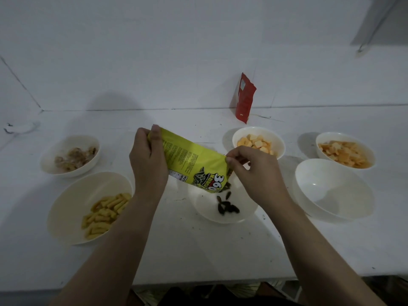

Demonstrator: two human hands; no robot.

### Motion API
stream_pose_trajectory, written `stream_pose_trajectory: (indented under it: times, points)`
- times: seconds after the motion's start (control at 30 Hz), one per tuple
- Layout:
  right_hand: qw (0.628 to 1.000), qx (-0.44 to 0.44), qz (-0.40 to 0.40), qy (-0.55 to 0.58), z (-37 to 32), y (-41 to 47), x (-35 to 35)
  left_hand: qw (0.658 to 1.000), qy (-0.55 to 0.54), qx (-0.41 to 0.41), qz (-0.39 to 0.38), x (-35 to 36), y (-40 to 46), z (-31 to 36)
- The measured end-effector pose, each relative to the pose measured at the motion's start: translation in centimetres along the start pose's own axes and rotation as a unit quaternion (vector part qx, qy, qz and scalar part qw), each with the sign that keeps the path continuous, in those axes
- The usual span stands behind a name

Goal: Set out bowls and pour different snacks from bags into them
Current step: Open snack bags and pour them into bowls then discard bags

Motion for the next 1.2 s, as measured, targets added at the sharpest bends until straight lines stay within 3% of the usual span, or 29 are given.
stream_pose_trajectory:
  times: [0.37, 1.2]
  points:
    - [0.999, 0.008, 0.04, -0.009, -0.2, -1.1, 0.9, 0.998, -0.006, 0.05, -0.033, -0.8, 0.1, 1.1]
    - [0.996, 0.043, 0.075, 0.022, 0.4, -2.7, 0.4, 0.992, -0.042, 0.08, -0.09, -0.2, 0.1, 3.0]
Point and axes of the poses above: each hand's wrist, its own y-axis towards the middle knuckle, its own x-axis out of the palm, z = x × y, the point moved 4 cm from there along y, towards the middle knuckle, and after that the axes turned 4 degrees about -y, right-handed, at the moved point
